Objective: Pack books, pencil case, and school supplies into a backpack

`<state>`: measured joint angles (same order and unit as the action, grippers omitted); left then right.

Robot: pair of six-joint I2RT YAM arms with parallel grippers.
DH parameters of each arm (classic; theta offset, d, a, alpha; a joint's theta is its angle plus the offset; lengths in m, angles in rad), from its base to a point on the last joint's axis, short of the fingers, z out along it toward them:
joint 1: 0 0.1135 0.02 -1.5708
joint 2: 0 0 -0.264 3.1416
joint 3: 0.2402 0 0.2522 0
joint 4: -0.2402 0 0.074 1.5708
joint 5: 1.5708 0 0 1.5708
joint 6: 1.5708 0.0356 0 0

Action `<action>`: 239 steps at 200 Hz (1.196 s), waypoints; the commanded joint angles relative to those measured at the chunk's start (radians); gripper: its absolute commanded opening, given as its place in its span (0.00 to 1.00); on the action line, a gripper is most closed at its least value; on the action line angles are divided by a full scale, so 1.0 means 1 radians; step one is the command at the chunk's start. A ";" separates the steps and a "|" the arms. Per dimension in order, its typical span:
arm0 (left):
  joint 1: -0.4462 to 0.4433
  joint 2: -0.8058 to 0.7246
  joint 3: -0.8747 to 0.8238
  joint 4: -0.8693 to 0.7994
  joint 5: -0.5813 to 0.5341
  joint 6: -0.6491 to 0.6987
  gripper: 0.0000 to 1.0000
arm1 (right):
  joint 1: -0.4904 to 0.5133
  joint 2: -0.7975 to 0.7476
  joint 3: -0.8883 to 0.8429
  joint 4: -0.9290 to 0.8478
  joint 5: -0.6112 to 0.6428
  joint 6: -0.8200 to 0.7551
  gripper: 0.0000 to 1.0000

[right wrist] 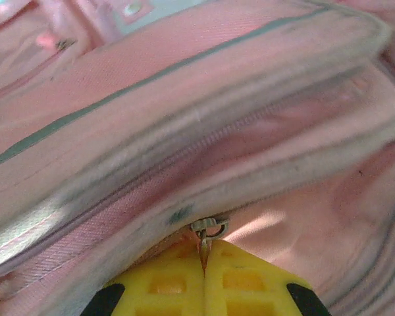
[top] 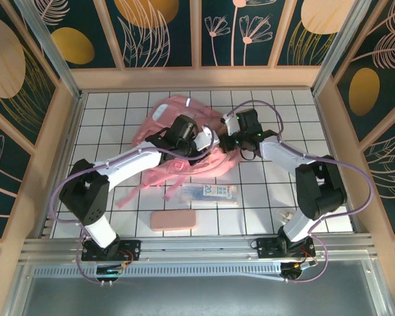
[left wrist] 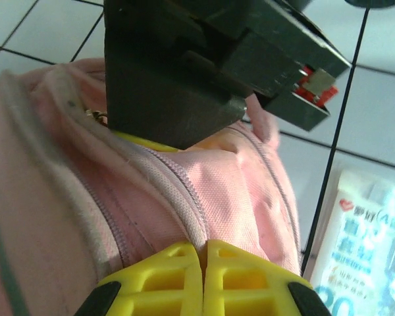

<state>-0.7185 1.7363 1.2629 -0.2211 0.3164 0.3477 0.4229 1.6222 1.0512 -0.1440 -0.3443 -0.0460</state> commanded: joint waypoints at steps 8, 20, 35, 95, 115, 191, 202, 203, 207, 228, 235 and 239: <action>0.044 0.117 0.116 0.100 0.174 -0.063 0.00 | 0.002 -0.119 -0.103 -0.004 -0.010 -0.073 0.00; 0.053 0.134 0.126 0.109 0.176 -0.057 0.00 | 0.003 -0.154 -0.133 -0.020 -0.012 -0.105 0.00; 0.058 0.142 0.133 0.117 0.163 -0.036 0.00 | 0.008 -0.201 -0.171 -0.018 -0.045 -0.155 0.00; 0.073 0.164 0.160 0.129 0.153 -0.080 0.00 | 0.040 -0.265 -0.200 -0.122 -0.081 -0.335 0.00; 0.075 0.159 0.161 0.131 0.118 -0.104 0.00 | 0.060 -0.265 -0.197 -0.155 -0.120 -0.418 0.00; 0.090 0.097 0.090 0.099 0.011 -0.025 0.00 | 0.076 -0.384 -0.296 -0.191 -0.226 -0.613 0.00; 0.091 0.096 0.084 0.090 -0.004 -0.010 0.00 | 0.078 -0.396 -0.310 -0.186 -0.246 -0.627 0.00; 0.090 0.095 0.084 0.089 -0.005 -0.009 0.00 | 0.077 -0.396 -0.311 -0.185 -0.246 -0.625 0.00; 0.090 0.094 0.084 0.089 -0.009 -0.009 0.00 | 0.079 -0.397 -0.315 -0.177 -0.242 -0.623 0.00; 0.090 0.091 0.084 0.090 0.040 0.009 0.00 | 0.082 -0.378 -0.300 -0.168 -0.256 -0.606 0.00; 0.090 0.088 0.084 0.093 0.068 0.020 0.00 | 0.081 -0.363 -0.286 -0.159 -0.271 -0.591 0.00; 0.087 0.085 0.082 0.094 0.086 0.032 0.00 | 0.081 -0.350 -0.277 -0.155 -0.284 -0.583 0.00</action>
<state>-0.6392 1.8465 1.3312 -0.3027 0.3874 0.3519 0.4500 1.2575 0.7559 -0.2516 -0.3733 -0.6125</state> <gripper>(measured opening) 0.048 0.038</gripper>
